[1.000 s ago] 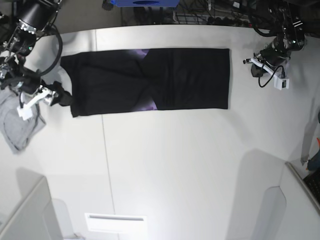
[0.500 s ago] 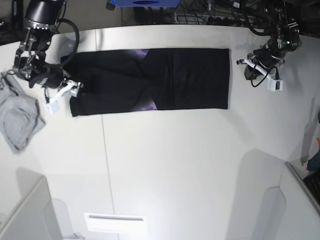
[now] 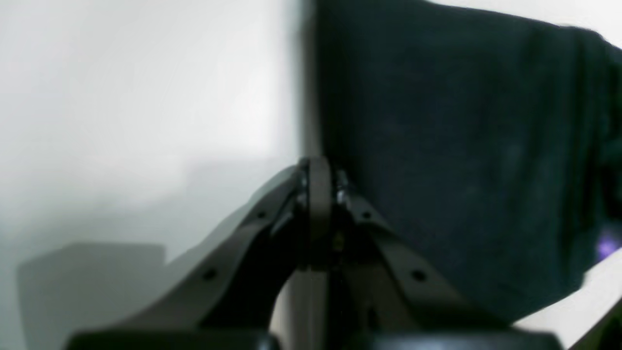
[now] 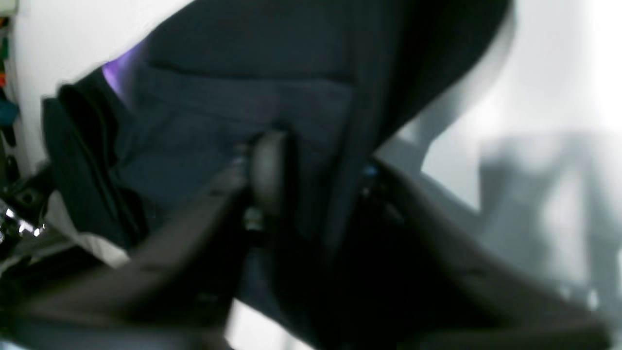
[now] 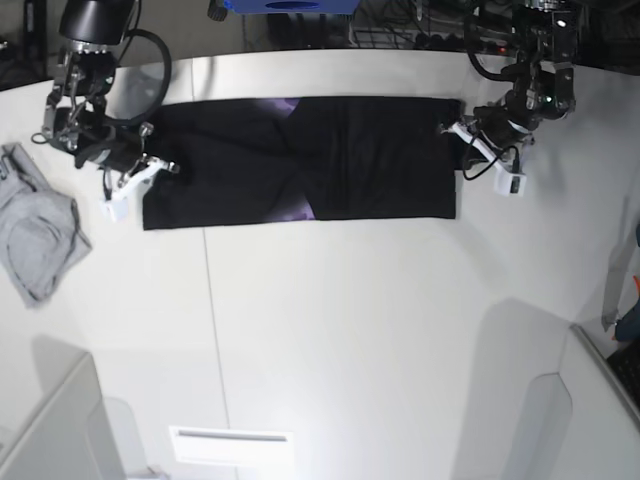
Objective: Fold the T-shirt properly
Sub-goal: 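Grasp both ends of the black strip with both grippers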
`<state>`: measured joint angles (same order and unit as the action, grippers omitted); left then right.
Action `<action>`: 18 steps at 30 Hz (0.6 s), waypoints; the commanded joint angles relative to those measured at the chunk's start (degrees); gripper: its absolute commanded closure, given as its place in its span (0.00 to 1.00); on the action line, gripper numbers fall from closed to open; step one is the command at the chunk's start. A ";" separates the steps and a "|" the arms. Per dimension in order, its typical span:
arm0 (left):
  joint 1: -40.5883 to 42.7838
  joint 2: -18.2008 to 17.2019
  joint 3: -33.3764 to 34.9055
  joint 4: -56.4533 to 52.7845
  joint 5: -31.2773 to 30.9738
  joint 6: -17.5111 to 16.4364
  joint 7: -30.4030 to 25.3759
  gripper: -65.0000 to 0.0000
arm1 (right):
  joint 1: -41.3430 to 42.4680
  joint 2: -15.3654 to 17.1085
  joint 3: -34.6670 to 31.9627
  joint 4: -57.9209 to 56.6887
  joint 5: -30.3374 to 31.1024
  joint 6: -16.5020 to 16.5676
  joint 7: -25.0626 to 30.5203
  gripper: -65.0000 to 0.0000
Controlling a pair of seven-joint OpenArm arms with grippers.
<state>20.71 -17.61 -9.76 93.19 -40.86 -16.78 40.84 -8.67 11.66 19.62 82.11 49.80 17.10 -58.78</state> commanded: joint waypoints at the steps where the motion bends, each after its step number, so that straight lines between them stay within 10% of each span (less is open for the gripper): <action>1: -0.45 -0.46 0.92 -0.31 -0.15 -0.41 0.61 1.00 | 0.18 0.52 0.30 0.40 -1.14 -0.53 -0.51 0.99; 10: -3.61 0.86 7.25 -3.03 -0.15 -0.41 0.61 1.00 | -0.34 0.69 -0.14 12.09 -10.72 -5.02 -0.95 1.00; 18: -3.17 0.59 7.34 0.75 -0.24 -0.41 0.96 1.00 | -1.40 -5.55 -3.40 30.47 -18.64 -5.10 -9.04 1.00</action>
<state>17.54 -16.53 -2.28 93.17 -40.80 -16.75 41.54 -10.46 5.91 16.05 111.77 30.15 11.84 -68.51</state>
